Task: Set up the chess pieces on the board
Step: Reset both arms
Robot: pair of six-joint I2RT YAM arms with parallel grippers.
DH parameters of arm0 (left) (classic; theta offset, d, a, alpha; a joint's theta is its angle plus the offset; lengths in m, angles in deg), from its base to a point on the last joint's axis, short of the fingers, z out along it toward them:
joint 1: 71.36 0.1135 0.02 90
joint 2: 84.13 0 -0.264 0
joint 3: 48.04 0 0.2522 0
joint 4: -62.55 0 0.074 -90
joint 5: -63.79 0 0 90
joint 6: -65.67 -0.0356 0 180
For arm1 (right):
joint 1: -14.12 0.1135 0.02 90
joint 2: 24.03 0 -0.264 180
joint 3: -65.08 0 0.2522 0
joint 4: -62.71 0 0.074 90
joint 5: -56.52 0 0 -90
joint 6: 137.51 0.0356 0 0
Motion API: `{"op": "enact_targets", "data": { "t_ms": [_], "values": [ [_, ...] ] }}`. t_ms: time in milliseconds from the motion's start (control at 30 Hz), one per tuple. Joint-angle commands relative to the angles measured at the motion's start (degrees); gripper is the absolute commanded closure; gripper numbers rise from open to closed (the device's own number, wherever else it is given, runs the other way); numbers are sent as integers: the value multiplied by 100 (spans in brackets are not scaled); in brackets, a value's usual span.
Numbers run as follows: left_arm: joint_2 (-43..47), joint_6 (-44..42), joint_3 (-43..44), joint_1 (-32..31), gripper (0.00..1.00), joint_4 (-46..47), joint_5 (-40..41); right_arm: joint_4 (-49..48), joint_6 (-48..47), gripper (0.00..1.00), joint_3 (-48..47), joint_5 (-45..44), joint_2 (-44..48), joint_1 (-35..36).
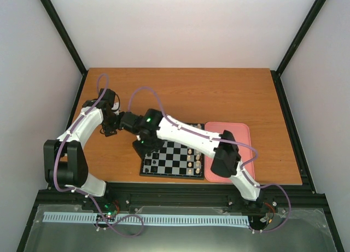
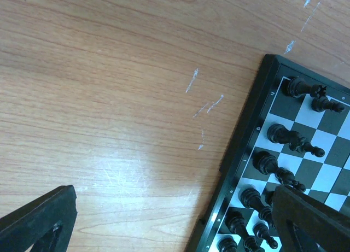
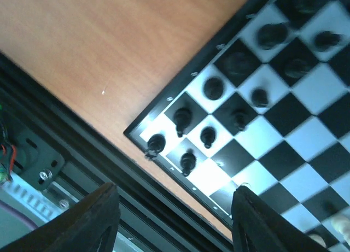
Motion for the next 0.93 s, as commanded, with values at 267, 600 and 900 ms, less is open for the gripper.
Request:
{"op": "enact_targets", "data": {
  "t_ms": [267, 600, 900],
  "values": [
    [257, -48, 314, -17, 0, -302, 332, -232, -211, 0, 511, -337, 956, -1381],
    [659, 75, 452, -26, 0, -600, 614, -640, -722, 0, 634, -322, 1163, -2166],
    [1107, 257, 226, -22, 0, -792, 979, -1010, -1212, 0, 986, -393, 1271, -2167]
  ]
}}
